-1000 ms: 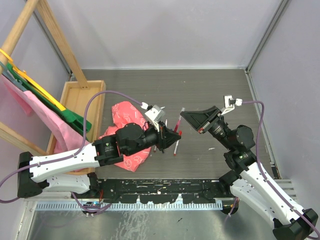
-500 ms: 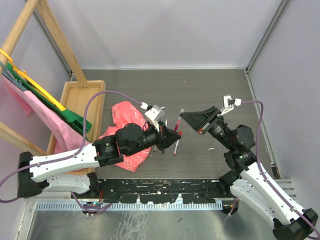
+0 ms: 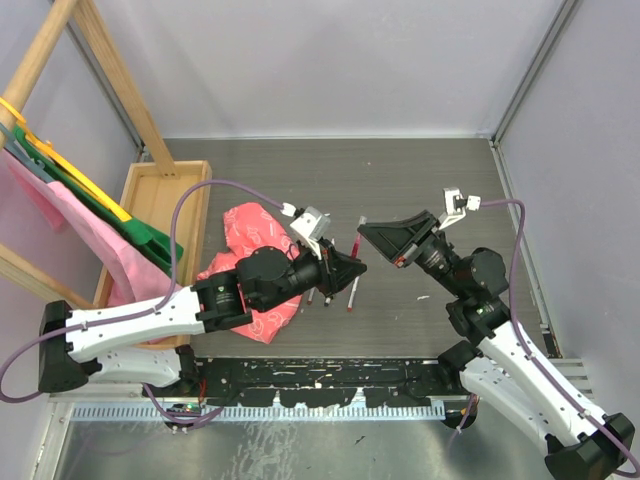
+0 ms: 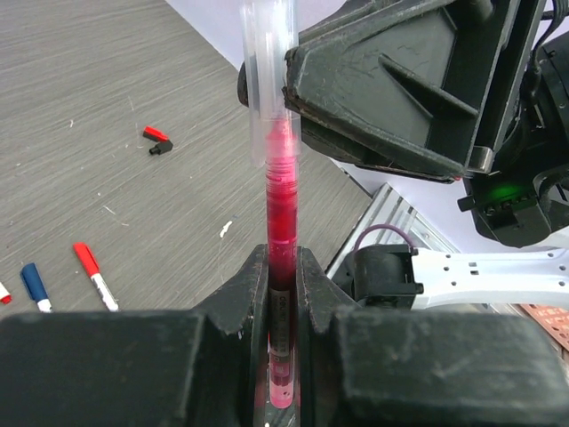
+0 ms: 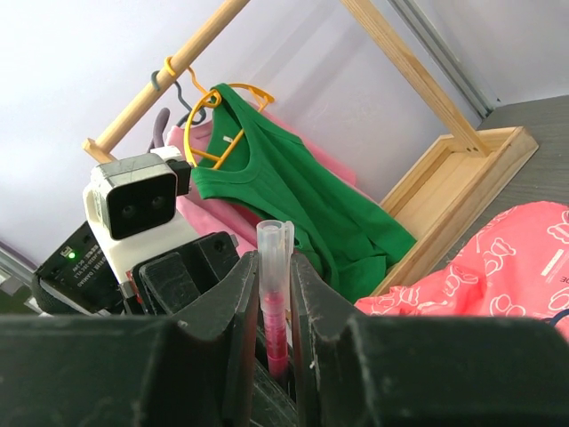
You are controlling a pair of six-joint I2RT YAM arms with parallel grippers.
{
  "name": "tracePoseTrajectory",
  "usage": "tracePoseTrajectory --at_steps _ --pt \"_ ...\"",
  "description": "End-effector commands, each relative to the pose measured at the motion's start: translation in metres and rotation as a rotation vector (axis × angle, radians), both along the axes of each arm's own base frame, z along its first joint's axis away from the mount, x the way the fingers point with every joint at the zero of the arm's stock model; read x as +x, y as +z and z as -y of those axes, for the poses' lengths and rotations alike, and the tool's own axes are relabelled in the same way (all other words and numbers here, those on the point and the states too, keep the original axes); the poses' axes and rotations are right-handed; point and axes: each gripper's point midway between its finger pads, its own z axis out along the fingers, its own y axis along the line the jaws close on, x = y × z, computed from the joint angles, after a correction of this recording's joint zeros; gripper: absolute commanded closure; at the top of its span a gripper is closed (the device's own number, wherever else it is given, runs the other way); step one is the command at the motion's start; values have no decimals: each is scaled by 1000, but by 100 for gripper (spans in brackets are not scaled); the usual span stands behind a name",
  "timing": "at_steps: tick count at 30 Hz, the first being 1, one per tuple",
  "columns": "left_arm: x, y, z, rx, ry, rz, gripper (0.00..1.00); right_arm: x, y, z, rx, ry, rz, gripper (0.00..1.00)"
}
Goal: Insert the pens into the pen caps
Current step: Insert the pen cap onto the pen.
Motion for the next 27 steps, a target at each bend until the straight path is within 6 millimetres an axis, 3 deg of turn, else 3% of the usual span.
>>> tracePoseTrajectory --at_steps 1,15,16,27 --pt "10 53 0 -152 57 60 100 -21 2 -10 -56 100 110 95" --pt "13 93 -10 -247 85 132 100 -34 -15 -16 -148 169 174 89" --pt "11 97 -10 -249 72 149 100 -34 -5 -15 -135 161 177 81" --pt "2 97 -15 -204 26 174 100 -35 61 -4 -97 85 242 55"
